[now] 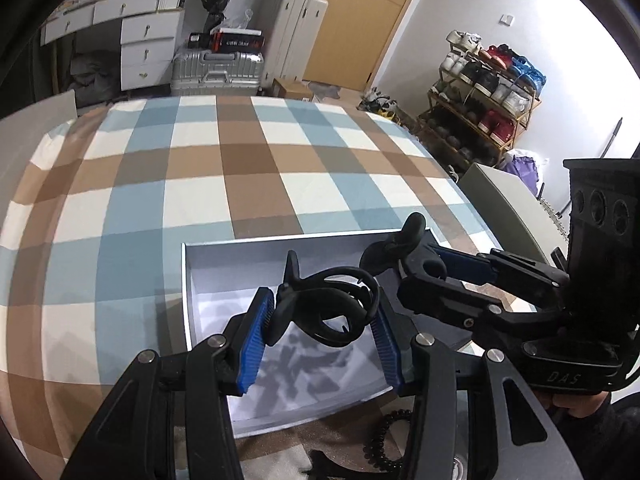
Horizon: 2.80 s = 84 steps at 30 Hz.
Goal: Organize jewelry
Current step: 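Carry the black hair clips with the left tool into the grey box, then open the left tool to drop the clips and lift it away, then lower the right tool onto a clear red-topped ring and close it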
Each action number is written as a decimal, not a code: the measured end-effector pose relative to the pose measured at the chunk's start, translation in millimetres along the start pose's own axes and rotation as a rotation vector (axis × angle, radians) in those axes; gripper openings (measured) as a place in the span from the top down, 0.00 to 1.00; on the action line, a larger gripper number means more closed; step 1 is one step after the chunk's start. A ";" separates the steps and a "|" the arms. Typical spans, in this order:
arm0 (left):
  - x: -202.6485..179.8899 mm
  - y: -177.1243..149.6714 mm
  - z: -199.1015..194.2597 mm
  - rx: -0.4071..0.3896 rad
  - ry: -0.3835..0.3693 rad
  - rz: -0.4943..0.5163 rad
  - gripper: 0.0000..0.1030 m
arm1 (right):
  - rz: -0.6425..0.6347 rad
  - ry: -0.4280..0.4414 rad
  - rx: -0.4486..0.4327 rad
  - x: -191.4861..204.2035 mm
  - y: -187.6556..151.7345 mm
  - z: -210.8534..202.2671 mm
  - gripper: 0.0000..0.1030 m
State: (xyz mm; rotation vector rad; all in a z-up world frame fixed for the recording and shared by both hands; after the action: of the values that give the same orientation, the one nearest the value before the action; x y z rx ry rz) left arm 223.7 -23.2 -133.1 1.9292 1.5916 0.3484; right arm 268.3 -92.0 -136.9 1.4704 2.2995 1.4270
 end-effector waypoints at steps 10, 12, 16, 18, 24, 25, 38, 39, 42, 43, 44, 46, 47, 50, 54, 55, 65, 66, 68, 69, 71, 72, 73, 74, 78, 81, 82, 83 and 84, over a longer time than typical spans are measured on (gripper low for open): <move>-3.4 4.3 6.4 0.028 0.018 0.031 0.59 | 0.002 -0.010 0.026 -3.1 -0.6 11.8 0.54; -3.2 4.8 7.0 0.034 0.018 0.030 0.58 | 0.007 -0.004 0.018 -3.3 0.0 10.6 0.52; -5.0 5.5 6.3 0.044 0.010 0.026 0.44 | 0.014 -0.003 -0.028 -2.9 1.8 -2.0 0.38; -6.3 6.9 0.5 0.023 0.014 0.027 0.44 | 0.017 -0.012 -0.062 -2.4 2.8 -13.3 0.33; -8.9 8.0 -22.0 -0.041 0.057 0.035 0.43 | 0.012 -0.031 -0.161 5.6 0.8 -52.0 0.23; -9.2 7.1 -27.5 -0.053 0.062 0.033 0.43 | 0.010 -0.036 -0.170 7.1 0.8 -56.4 0.21; -17.5 -9.9 -77.5 -0.199 0.153 -0.002 0.31 | -0.097 -0.088 -0.327 56.7 -11.2 -117.4 0.00; -16.1 -10.8 -80.9 -0.210 0.166 -0.009 0.26 | -0.100 -0.081 -0.327 60.4 -13.4 -119.5 0.00; -13.7 -14.0 -90.7 -0.259 0.201 -0.031 0.20 | -0.092 -0.080 -0.344 67.4 -21.1 -127.1 0.00; -14.3 -15.7 -93.9 -0.270 0.210 -0.031 0.20 | -0.090 -0.082 -0.346 68.8 -23.4 -129.2 0.00; -15.1 -16.8 -96.0 -0.277 0.216 -0.027 0.20 | -0.089 -0.087 -0.348 69.3 -25.1 -130.5 0.00; -15.6 -21.3 -100.2 -0.289 0.225 -0.025 0.20 | -0.088 -0.104 -0.352 72.2 -30.0 -135.3 0.00; -16.1 -22.5 -101.5 -0.295 0.224 -0.026 0.20 | -0.089 -0.110 -0.354 73.7 -32.3 -137.6 0.00; -17.0 -30.1 -105.3 -0.303 0.236 -0.029 0.16 | -0.096 -0.130 -0.358 78.8 -39.3 -144.9 0.00; -18.0 -40.9 -112.7 -0.320 0.240 -0.044 0.05 | -0.106 -0.146 -0.366 85.1 -49.8 -151.7 0.00; -16.9 -43.4 -114.4 -0.327 0.253 -0.051 0.03 | -0.105 -0.144 -0.364 86.7 -53.9 -152.6 0.00; -7.2 -89.1 -107.0 -0.315 0.257 -0.092 0.01 | -0.124 -0.142 -0.276 90.1 -101.8 -136.0 0.00; -7.1 -93.7 -104.8 -0.304 0.251 -0.096 0.01 | -0.124 -0.137 -0.263 89.9 -107.1 -133.2 0.00; -5.1 -102.5 -100.2 -0.285 0.243 -0.108 0.01 | -0.121 -0.124 -0.230 89.9 -119.4 -126.9 0.00; -3.3 -106.5 -97.9 -0.277 0.244 -0.119 0.01 | -0.120 -0.118 -0.212 89.3 -125.8 -123.8 0.00; -1.9 -113.2 -94.2 -0.258 0.230 -0.133 0.01 | -0.112 -0.117 -0.188 86.8 -136.7 -120.2 0.00; -1.2 -117.1 -91.8 -0.244 0.226 -0.139 0.01 | -0.101 -0.116 -0.174 84.6 -142.3 -117.7 0.00; -0.7 -120.7 -89.5 -0.229 0.228 -0.138 0.01 | -0.092 -0.111 -0.165 83.9 -145.7 -116.4 0.00; -1.0 -124.0 -88.0 -0.221 0.230 -0.136 0.01 | -0.081 -0.100 -0.154 83.7 -150.1 -114.3 0.00; 1.2 -136.3 -86.5 -0.196 0.232 -0.129 0.01 | -0.067 -0.043 -0.091 86.7 -164.2 -100.5 0.00; 3.9 -143.0 -85.2 -0.170 0.219 -0.135 0.01 | -0.087 -0.045 -0.065 89.4 -169.9 -93.6 0.05; 4.5 -144.9 -85.3 -0.161 0.217 -0.138 0.01 | -0.092 -0.048 -0.057 90.3 -172.2 -91.4 0.07; 5.3 -146.2 -85.0 -0.157 0.216 -0.142 0.01 | -0.095 -0.047 -0.044 91.2 -174.7 -88.5 0.08; 6.8 -148.0 -85.3 -0.155 0.216 -0.146 0.01 | -0.096 -0.044 -0.034 91.6 -176.6 -86.5 0.10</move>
State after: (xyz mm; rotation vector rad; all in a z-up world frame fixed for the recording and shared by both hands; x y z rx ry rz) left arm 60.3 21.5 -156.3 1.6937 1.7760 0.6170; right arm 55.6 -101.9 -178.7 1.3491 2.2747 1.3871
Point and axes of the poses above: each gripper's, at about its wrist camera, not at the fingertips, and z roughly the way its jaws point, x to its left, y to its top, the point moved 8 cm from there along z, roughly the way its jaws point, and after that the axes turned 11 degrees about y, right-handed, at the moved point
